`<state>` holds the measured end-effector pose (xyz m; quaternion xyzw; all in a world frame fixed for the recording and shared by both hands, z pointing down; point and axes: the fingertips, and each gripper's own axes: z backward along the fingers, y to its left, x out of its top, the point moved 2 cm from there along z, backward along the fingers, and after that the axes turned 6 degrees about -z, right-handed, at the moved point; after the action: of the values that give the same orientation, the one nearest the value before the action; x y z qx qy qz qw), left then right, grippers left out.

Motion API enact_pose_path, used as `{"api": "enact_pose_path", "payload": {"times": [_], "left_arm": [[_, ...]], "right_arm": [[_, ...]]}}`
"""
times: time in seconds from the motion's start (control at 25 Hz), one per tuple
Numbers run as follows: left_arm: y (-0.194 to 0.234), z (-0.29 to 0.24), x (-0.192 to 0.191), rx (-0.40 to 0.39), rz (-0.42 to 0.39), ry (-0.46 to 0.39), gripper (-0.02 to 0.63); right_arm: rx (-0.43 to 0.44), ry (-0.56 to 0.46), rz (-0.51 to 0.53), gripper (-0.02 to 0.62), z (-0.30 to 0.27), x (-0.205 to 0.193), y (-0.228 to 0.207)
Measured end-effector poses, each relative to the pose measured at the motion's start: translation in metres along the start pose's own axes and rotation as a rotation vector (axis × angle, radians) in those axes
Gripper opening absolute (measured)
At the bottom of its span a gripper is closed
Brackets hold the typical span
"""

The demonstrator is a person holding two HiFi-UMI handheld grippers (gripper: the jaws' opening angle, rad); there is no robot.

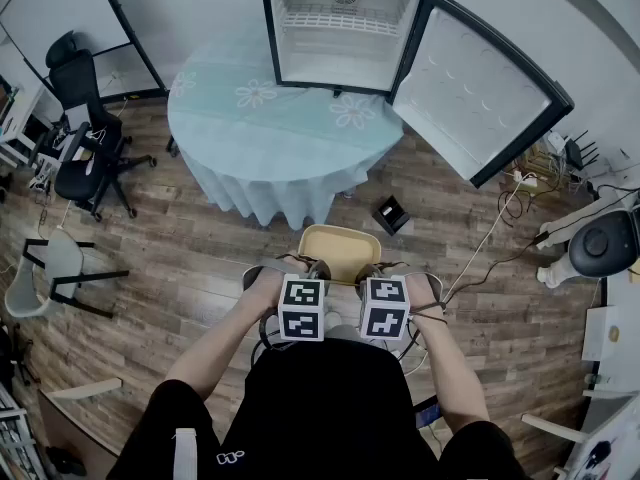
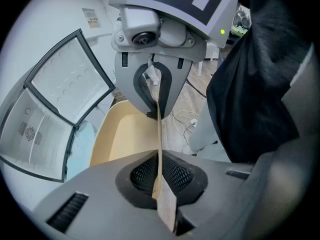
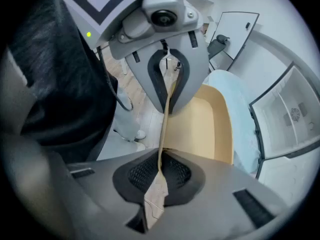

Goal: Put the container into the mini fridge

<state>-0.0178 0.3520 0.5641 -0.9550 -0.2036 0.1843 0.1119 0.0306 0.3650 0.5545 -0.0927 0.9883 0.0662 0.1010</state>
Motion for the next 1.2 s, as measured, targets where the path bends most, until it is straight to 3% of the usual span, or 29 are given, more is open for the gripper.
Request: {"api": "enact_pose_path", "payload": {"times": [0.28,0.84,1.2], "left_arm": [[0.000,-0.003,0.005,-0.007,0.014,-0.014,0.025],[0.020,-0.007,0.006,0.040,0.030,0.022,0.025],[0.027,-0.010,0.011,0.062,0.048,0.039,0.025]], "right_arm": [[0.016,0.013,0.001,0.017,0.000,-0.005,0.000],[-0.091,0.005,0.012,0.028,0.001,-0.011,-0.021],[-0.107,-0.012,0.029,0.029,0.002,-0.018,-0.029]]}}
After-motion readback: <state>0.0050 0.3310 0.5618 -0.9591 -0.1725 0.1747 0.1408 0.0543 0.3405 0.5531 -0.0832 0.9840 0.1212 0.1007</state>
